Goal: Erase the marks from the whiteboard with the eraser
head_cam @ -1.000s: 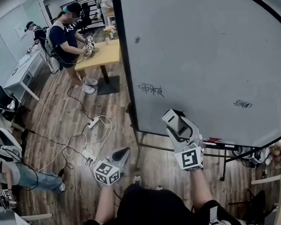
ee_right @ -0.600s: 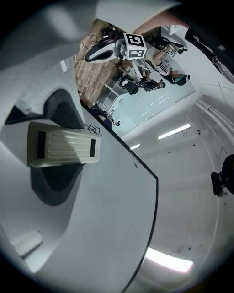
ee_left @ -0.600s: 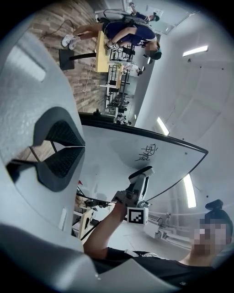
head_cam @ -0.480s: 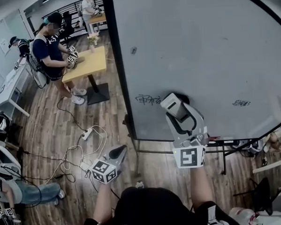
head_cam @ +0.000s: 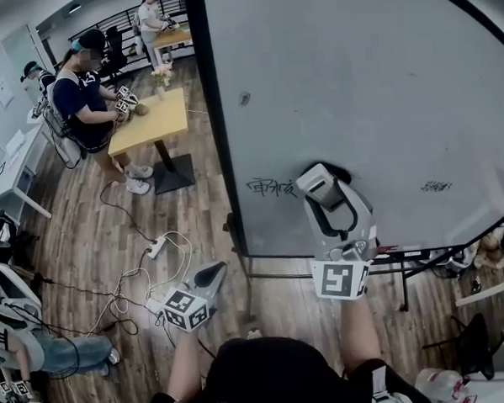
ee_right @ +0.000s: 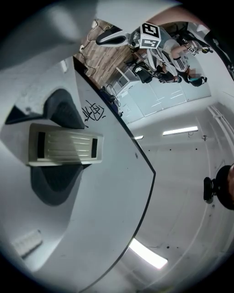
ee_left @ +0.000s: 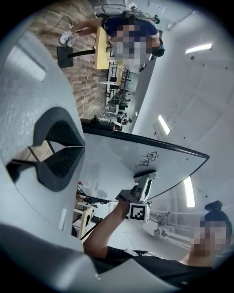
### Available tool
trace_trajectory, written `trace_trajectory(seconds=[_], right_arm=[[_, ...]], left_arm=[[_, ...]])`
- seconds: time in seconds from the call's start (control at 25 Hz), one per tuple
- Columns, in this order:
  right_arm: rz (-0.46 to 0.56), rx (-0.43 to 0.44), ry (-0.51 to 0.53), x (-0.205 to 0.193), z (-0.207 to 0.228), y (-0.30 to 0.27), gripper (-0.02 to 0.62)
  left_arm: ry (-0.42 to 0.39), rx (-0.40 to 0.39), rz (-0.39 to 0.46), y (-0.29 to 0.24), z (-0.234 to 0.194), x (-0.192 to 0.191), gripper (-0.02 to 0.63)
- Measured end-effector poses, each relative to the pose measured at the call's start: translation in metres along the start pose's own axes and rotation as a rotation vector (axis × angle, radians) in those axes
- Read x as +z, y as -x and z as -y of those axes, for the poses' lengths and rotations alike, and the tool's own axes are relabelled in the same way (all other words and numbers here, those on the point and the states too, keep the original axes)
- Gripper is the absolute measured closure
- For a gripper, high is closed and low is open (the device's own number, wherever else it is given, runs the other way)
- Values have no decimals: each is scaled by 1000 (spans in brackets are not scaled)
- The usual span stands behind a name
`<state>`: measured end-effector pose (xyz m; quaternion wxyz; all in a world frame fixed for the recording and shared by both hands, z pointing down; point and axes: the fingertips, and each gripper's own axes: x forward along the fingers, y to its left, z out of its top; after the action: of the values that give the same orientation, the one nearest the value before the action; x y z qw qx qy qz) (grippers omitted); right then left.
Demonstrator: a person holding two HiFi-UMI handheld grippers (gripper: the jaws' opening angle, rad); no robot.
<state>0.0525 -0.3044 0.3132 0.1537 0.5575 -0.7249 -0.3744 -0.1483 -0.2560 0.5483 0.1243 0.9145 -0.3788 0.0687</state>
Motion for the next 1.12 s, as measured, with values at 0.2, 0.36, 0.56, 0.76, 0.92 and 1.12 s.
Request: trace_trajectory(seconds=[0.2,0.36,0.56,0.76,0.92,1.12], right_arm=[[5,-17,0,-1,-1,-1,347],[10,-29,8,-4,-6,-3,345],[13,-11,15,-3,-19,-9,345],[8,26,25,-2,-46,-14,345],[20,61,35,1,-68,-19,345],[27,87,43,2,-84,-23,345]], left_arm=[[11,-5,-6,-2,-2,-5,589],[14,-9,-11,-7,-3,-9,589],[16,-15,-17,-10,-7,-9,589],[23,-11,-23,-9,-9,-13,589],[27,-4,-30,-4,-13,-18,589],[34,11,-36,1,-18,-21,589]])
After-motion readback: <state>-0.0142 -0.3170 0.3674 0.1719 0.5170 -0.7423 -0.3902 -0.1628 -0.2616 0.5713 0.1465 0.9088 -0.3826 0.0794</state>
